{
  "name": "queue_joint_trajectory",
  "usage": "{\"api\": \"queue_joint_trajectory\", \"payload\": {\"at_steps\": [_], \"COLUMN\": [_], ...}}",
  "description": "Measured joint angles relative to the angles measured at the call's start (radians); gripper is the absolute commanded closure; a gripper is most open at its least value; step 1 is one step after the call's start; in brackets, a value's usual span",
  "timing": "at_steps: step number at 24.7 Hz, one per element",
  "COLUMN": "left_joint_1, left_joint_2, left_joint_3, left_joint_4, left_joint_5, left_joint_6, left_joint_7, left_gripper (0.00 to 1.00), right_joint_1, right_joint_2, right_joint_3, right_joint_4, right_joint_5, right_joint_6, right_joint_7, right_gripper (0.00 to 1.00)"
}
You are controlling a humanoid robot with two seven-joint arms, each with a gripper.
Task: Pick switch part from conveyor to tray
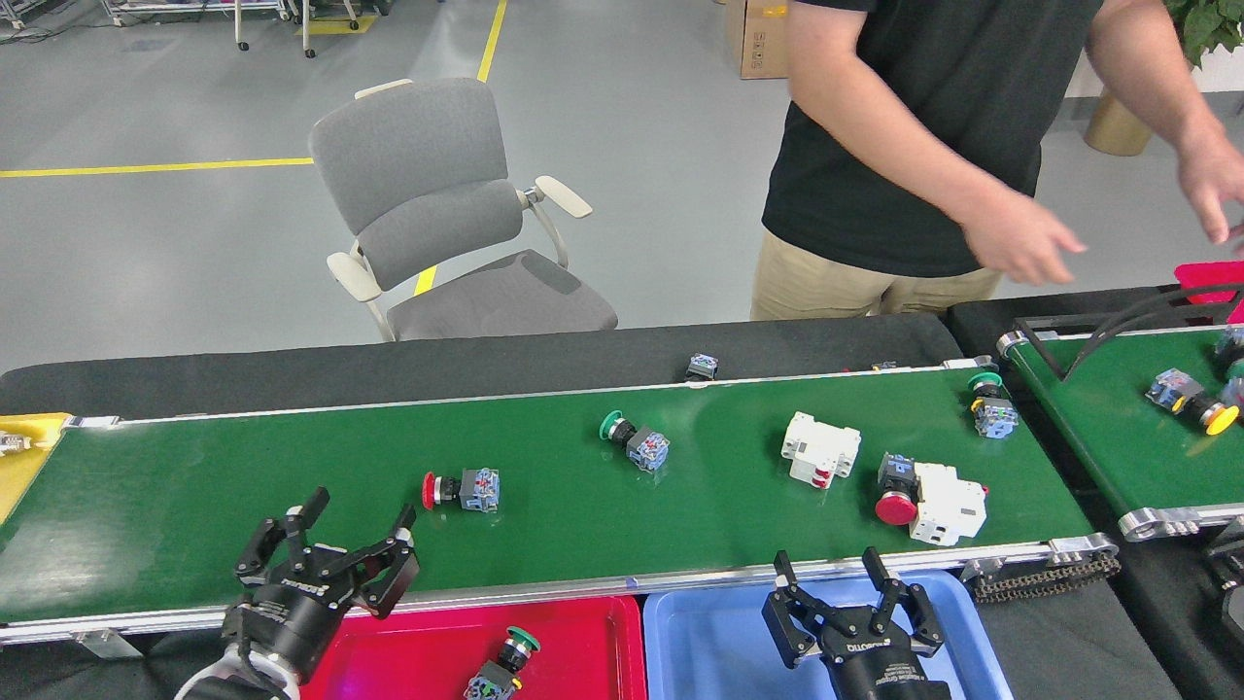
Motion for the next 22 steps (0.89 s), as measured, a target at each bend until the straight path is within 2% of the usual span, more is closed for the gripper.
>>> {"api": "queue_joint_trajectory", "payload": {"at_steps": [9, 22], "left_joint_1": [-0.11, -0.154], "left_joint_2": [-0.005, -0.001], "left_joint_3": [0.004, 0.006], "left_joint_4": [0.148, 0.241], "left_joint_5": [0.0, 0.0], "left_joint_6": [0.019, 0.024], "left_joint_7": [-0.007, -0.007], "left_gripper": [0.0, 0.0], "right_joint_1": [-0.125, -0.196], "right_joint_2": [0.008, 0.008], "right_joint_3": [0.094, 0.097], "right_joint_4": [0.14, 0.238], "right_joint_5": [0.011, 0.01], "right_joint_6": [0.13, 0.153], "right_joint_7": [0.0, -0.001], "right_gripper": [0.0, 0.0]}}
